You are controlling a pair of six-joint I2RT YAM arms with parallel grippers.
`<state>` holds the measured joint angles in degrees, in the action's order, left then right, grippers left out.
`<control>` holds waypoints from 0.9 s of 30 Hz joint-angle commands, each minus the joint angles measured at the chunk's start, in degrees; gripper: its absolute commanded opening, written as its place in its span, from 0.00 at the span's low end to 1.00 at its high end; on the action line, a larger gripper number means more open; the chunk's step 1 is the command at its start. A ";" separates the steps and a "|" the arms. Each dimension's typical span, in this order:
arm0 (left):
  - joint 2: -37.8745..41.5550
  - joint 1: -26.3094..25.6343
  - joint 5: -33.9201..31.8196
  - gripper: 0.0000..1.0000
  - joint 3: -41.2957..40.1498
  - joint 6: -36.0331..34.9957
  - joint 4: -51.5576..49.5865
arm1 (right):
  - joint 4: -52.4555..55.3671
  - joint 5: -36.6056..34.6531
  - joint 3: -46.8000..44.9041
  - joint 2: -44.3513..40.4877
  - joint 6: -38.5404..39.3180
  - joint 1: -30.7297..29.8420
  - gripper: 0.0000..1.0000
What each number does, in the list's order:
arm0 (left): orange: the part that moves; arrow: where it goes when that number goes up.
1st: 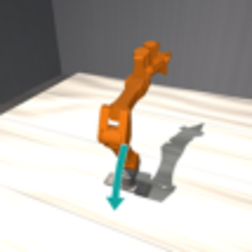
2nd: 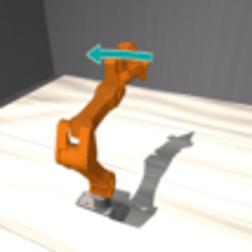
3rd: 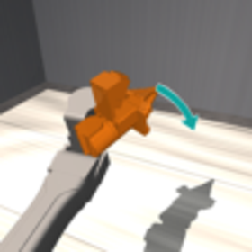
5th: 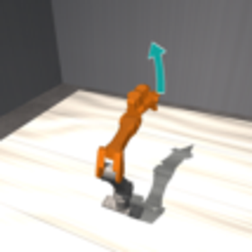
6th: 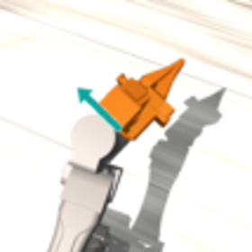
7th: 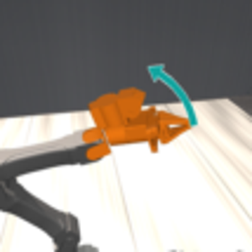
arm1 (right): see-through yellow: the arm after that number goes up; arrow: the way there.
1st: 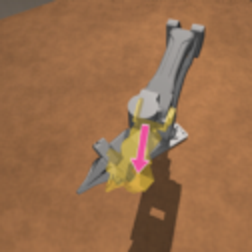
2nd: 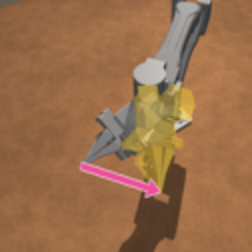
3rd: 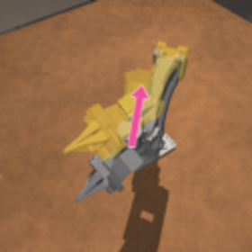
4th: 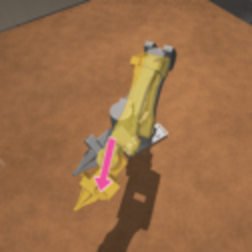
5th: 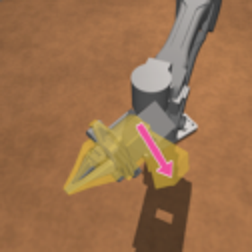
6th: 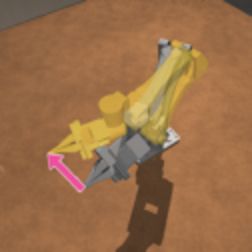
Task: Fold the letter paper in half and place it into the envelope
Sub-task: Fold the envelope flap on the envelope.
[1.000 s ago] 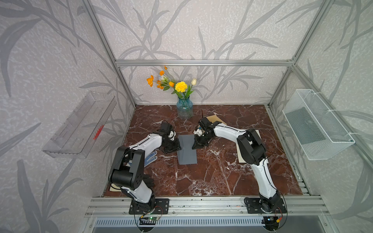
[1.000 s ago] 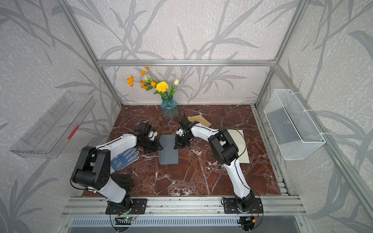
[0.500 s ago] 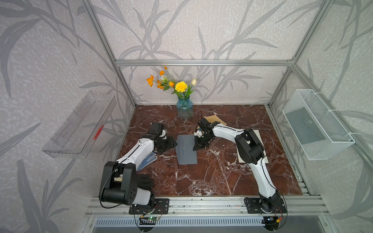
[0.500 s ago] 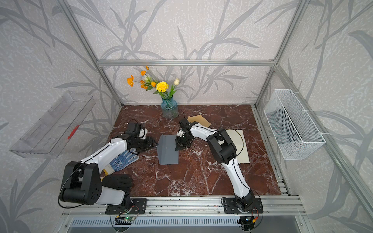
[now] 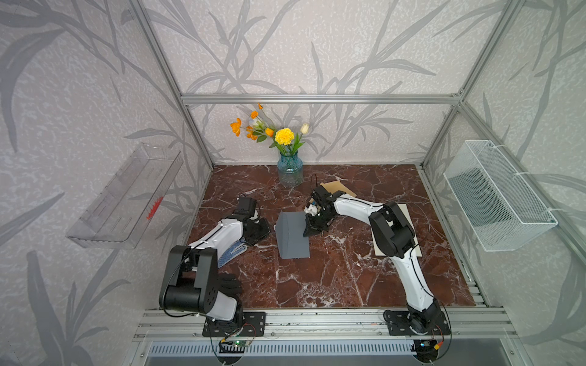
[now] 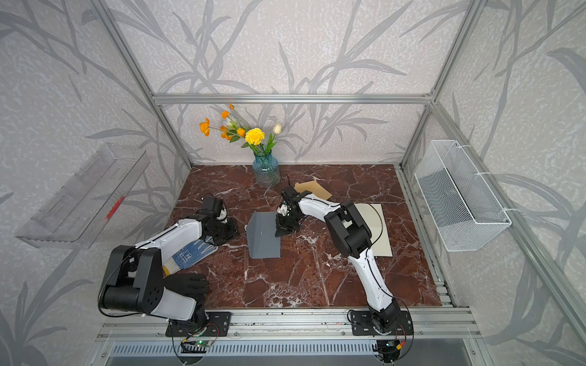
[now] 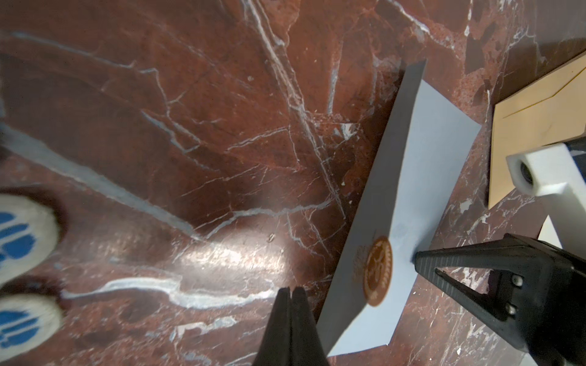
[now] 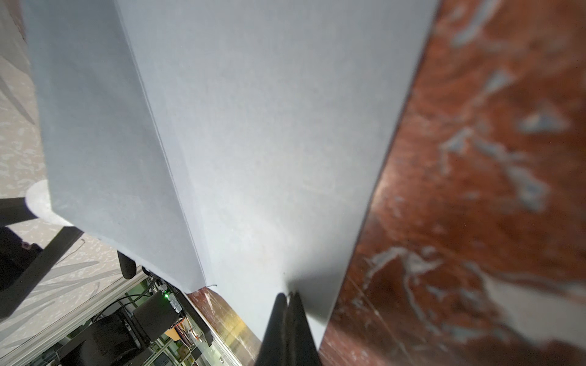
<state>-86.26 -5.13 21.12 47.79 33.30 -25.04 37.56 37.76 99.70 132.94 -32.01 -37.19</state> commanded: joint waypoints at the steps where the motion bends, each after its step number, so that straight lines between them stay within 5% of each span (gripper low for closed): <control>1: -1.04 0.04 3.38 0.00 1.59 0.97 2.74 | 2.14 -1.54 -0.70 0.01 0.57 -0.44 0.00; 27: -13.61 -11.13 5.44 0.00 8.32 1.51 7.51 | 4.03 -2.07 1.02 2.15 0.37 -0.65 0.00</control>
<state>-98.32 -16.08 26.37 54.43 35.14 -17.67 38.33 37.74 100.14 133.12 -31.90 -37.32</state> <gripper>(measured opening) 0.048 0.046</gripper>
